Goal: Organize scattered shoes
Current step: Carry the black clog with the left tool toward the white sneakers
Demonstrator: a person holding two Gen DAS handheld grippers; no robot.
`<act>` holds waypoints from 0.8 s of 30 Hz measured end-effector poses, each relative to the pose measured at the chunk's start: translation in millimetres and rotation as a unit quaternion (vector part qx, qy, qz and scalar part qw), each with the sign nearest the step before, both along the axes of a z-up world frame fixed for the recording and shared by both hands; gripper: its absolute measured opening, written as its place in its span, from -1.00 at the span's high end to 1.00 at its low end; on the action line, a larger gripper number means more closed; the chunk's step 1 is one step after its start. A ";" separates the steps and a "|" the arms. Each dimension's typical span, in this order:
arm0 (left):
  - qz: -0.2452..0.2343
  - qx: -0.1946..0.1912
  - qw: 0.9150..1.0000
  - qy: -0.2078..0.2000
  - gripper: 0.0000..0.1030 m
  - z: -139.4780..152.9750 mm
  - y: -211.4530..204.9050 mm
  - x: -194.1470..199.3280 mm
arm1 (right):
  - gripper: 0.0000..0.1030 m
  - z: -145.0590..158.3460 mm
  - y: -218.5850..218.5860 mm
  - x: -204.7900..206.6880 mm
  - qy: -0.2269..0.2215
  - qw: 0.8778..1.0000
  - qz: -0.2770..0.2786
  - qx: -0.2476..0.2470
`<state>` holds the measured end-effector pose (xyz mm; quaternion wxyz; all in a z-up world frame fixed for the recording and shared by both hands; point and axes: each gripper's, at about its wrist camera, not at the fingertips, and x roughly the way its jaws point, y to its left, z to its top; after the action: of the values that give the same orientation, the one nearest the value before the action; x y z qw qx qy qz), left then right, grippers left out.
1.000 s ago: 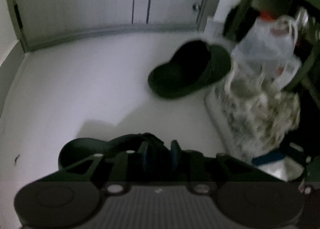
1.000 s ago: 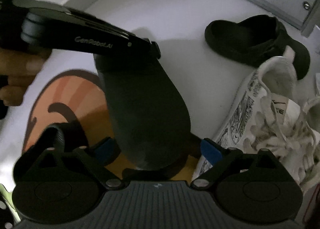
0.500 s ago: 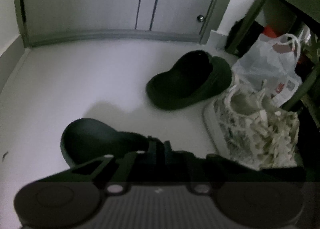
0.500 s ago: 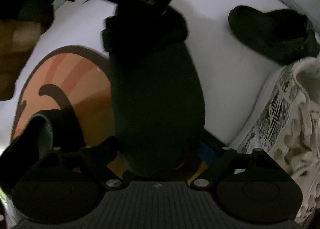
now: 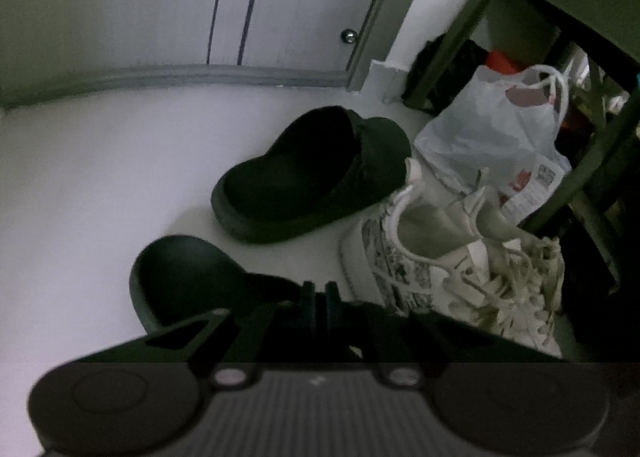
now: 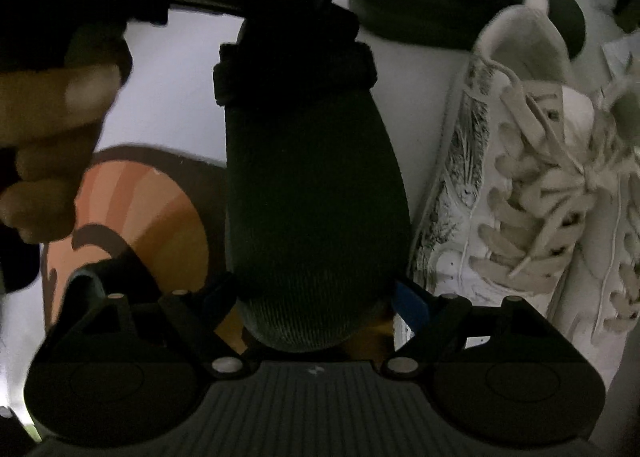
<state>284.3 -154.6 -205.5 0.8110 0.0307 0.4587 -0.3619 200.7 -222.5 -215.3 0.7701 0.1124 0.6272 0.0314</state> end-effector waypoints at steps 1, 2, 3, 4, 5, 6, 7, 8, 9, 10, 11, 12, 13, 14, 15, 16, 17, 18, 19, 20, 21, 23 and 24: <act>-0.001 -0.005 1.000 0.003 0.95 -0.6 0.2 0.2 | -0.67 -0.8 -0.7 -0.2 0.001 1.000 -0.008 0.004; -0.004 -0.007 1.000 0.003 0.96 -1.0 -1.0 1.2 | -0.67 -1.5 -1.4 -0.4 0.001 1.000 -0.017 0.007; -0.008 -0.009 1.000 0.003 0.96 -1.4 -2.5 2.5 | -0.67 -2.2 -2.0 -0.5 0.002 1.000 -0.025 0.010; -0.009 -0.010 1.000 0.003 1.00 -0.9 -3.5 3.1 | -0.67 -2.1 -1.8 -0.2 0.002 1.000 -0.027 0.011; -0.011 -0.017 1.000 0.010 1.00 -1.4 -4.9 5.2 | -0.67 -2.0 -0.9 0.5 0.002 0.999 -0.033 0.011; -0.018 -0.028 0.999 0.017 1.00 -1.9 -6.4 6.2 | -0.67 -1.8 0.1 0.8 0.000 0.999 -0.037 0.011; -0.026 -0.041 0.999 0.025 1.00 -2.5 -8.0 6.7 | -0.66 -1.0 2.6 0.3 -0.003 0.999 -0.035 0.012; -0.043 -0.047 0.998 0.030 1.00 -2.8 -12.3 4.7 | -0.61 -0.2 5.0 -0.2 -0.006 0.999 -0.033 0.013; -0.064 -0.042 0.997 0.026 1.00 -3.1 -19.9 0.0 | -0.59 0.7 7.5 -0.7 -0.009 0.999 -0.031 0.013; -0.077 -0.036 0.996 0.023 1.00 -3.0 -24.9 -3.0 | -0.53 1.9 10.9 -1.1 -0.009 1.000 -0.029 0.008; -0.091 -0.028 0.995 0.019 1.00 -3.4 -30.5 -7.2 | -0.47 3.1 14.2 -1.4 -0.010 1.000 -0.026 0.003; -0.094 -0.028 0.995 0.017 1.00 -2.8 -32.0 -8.9 | -0.47 4.2 17.3 -1.7 -0.010 1.000 -0.024 -0.001; -0.093 -0.029 0.995 0.016 1.00 -1.9 -32.2 -9.7 | -0.47 4.8 18.6 -0.8 -0.011 1.000 -0.023 -0.003; -0.081 -0.035 0.996 0.012 1.00 2.0 -27.1 -7.1 | -0.48 5.4 19.7 0.1 -0.012 1.000 -0.021 -0.005; -0.067 -0.043 0.997 0.008 0.99 6.8 -20.5 -3.5 | -0.49 6.6 19.2 1.3 -0.019 1.000 -0.018 -0.004; -0.051 -0.043 0.998 -0.001 0.98 12.8 -11.7 1.3 | -0.58 7.9 18.7 2.6 -0.026 1.000 -0.015 -0.002; -0.043 -0.039 0.998 -0.007 0.98 16.6 -6.7 3.8 | -0.65 8.9 17.9 3.4 -0.030 0.999 -0.013 0.000; -0.032 -0.031 0.999 -0.013 0.96 19.9 1.7 7.3 | -0.74 10.6 16.9 4.7 -0.038 0.999 -0.008 0.006; -0.019 -0.022 0.999 -0.019 0.95 23.3 11.3 11.3 | -0.77 11.4 16.7 5.4 -0.042 0.999 -0.005 0.008; -0.012 -0.018 1.000 -0.021 0.87 24.9 14.8 13.7 | -0.79 12.8 17.5 7.4 -0.048 0.999 0.005 0.007; 0.005 -0.012 1.000 -0.025 0.79 27.6 23.7 17.1 | -0.83 13.2 19.0 9.2 -0.052 0.999 0.014 0.004; 0.033 -0.002 0.999 -0.035 0.46 31.6 36.2 21.4 | -0.89 12.1 22.3 13.1 -0.057 0.998 0.027 -0.001; 0.064 0.007 0.997 -0.041 0.11 33.6 47.9 24.4 | -0.89 10.9 24.5 15.3 -0.060 0.998 0.035 -0.004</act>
<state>308.7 -106.7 -171.9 0.8505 0.0222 0.4284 -0.3044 216.1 -197.9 -204.4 0.8052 0.0852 0.5836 0.0622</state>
